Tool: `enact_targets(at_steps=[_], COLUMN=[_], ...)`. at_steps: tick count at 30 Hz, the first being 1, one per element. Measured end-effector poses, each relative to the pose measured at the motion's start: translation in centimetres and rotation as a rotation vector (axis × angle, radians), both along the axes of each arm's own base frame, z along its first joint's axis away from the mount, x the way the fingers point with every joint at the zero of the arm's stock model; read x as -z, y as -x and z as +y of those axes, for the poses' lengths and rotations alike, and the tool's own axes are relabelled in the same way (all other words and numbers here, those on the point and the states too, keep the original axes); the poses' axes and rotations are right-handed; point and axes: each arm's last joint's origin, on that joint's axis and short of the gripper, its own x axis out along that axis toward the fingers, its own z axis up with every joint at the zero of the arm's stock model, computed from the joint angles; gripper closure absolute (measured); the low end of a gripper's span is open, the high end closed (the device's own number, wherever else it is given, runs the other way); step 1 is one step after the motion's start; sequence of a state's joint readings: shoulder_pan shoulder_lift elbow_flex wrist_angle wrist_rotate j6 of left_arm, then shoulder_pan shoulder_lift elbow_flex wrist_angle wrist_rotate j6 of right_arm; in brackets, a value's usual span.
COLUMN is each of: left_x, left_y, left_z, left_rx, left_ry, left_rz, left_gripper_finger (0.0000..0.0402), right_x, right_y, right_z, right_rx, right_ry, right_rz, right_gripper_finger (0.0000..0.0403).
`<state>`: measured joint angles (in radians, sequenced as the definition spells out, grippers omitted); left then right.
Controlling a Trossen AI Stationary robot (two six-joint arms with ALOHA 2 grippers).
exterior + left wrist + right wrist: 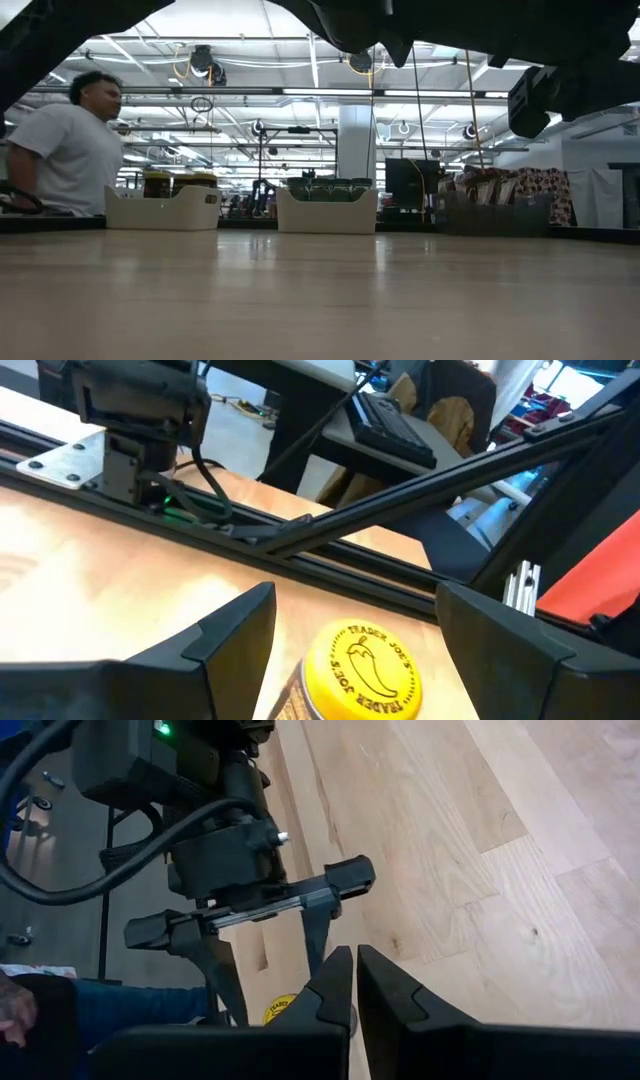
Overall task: Sort spices by type
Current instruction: Put the yellow seasoning bottle into the left white bin
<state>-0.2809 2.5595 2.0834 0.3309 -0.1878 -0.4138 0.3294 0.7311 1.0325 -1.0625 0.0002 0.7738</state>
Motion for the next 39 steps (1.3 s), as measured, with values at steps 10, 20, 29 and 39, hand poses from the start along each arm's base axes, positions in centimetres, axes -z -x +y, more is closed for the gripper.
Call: enact_targets(at_steps=[10, 20, 29, 39], left_x=[0.0, -0.4, -2.9, -7.4], left_y=[-0.1, -0.1, 1.4, 5.7], left_z=[0.3, 0.3, 0.5, 2.2], left_rx=[0.006, 0.032, -0.009, -0.036], left_ry=[-0.078, -0.277, -0.248, -0.576], left_rz=[-0.012, -0.057, 0.150, 0.498], left_gripper_finger=[0.0123, 0.0123, 0.0123, 0.0123], right_x=[-0.3, -0.1, 0.5, 2.6], right_y=[-0.2, -0.4, 0.0, -3.6], right_z=[0.1, 0.1, 0.8, 8.3], right_rx=[-0.001, 0.043, 0.044, -0.273], right_ry=[-0.013, -0.041, -0.085, -0.154], right_rz=[-0.038, -0.004, 0.100, 0.258], right_gripper_finger=[0.0403, 0.0403, 0.0403, 0.0403])
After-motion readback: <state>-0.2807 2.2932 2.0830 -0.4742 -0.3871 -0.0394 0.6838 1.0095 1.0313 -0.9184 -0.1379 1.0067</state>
